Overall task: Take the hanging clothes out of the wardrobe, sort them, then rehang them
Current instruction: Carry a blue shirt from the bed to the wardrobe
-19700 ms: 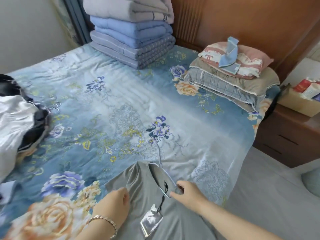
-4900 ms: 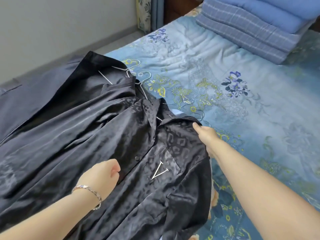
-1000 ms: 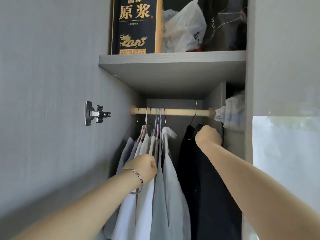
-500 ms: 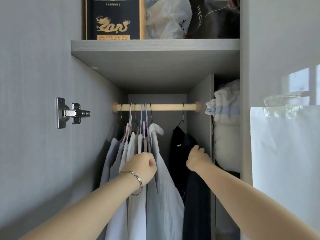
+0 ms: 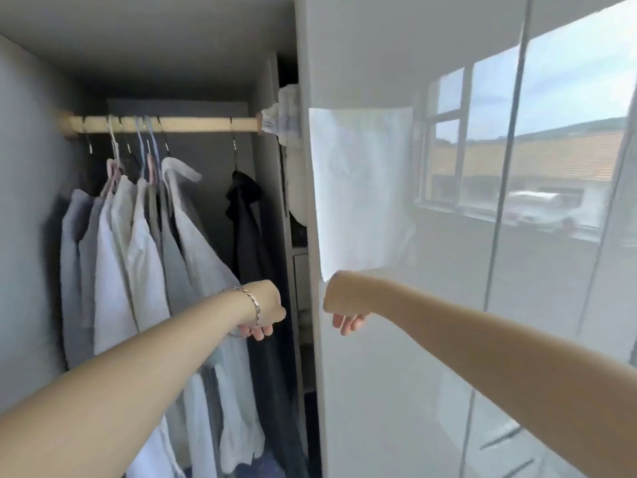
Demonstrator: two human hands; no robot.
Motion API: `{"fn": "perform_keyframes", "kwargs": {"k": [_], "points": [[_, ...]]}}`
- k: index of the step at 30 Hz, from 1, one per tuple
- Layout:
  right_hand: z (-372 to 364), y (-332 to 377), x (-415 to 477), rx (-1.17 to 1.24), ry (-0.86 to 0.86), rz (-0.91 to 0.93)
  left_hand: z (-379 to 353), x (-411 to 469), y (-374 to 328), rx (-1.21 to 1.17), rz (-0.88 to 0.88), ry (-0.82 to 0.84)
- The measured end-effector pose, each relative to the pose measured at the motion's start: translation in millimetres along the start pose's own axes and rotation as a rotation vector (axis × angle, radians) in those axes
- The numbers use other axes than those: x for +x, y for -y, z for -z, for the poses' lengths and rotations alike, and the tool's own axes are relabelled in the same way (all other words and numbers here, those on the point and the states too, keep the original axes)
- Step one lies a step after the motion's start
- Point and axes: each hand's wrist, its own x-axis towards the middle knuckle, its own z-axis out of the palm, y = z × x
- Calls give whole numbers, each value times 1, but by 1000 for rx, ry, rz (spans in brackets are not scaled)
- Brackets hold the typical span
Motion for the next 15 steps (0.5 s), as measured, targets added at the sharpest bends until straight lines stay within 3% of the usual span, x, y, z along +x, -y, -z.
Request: {"fn": "perform_keyframes", "kwargs": {"k": [5, 10, 15], "points": [[-22, -135, -83, -186, 69, -164, -97, -39, -82, 69, -251, 46], [-73, -279, -209, -108, 135, -375, -232, -97, -185, 82, -526, 150], [-128, -396, -351, 26, -10, -739, -369, -173, -277, 218, -816, 296]]}}
